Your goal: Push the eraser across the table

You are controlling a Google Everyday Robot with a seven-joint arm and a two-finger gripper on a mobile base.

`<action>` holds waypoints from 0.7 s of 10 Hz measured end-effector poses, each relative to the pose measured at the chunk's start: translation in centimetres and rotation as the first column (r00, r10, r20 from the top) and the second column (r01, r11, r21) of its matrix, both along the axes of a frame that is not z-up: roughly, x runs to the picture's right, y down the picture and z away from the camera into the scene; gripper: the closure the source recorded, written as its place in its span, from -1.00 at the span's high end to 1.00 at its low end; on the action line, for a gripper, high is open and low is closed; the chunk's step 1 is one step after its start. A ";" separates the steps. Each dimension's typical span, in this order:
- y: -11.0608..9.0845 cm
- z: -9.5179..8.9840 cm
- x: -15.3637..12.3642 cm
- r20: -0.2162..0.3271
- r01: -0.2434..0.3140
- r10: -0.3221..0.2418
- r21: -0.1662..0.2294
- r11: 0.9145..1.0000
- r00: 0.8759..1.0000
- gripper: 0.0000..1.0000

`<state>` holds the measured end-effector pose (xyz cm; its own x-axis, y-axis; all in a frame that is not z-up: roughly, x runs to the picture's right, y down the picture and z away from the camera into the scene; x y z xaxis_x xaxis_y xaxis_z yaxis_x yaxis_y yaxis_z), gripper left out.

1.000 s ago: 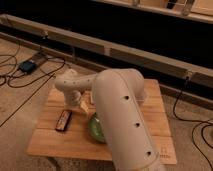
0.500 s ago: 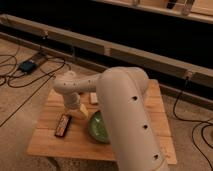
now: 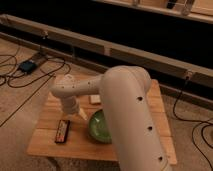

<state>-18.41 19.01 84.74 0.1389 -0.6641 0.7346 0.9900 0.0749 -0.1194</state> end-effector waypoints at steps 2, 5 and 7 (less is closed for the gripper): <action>0.5 -0.6 0.0 0.011 0.005 -0.005 -0.012 1.000 1.000 0.60; 1.1 -1.8 -0.2 0.037 0.020 -0.019 -0.022 1.000 0.999 0.60; 1.6 -2.8 -0.4 0.064 0.031 -0.029 -0.035 0.999 0.998 0.60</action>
<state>-18.77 20.63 81.98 0.0715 -0.6401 0.7649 0.9974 0.0415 -0.0585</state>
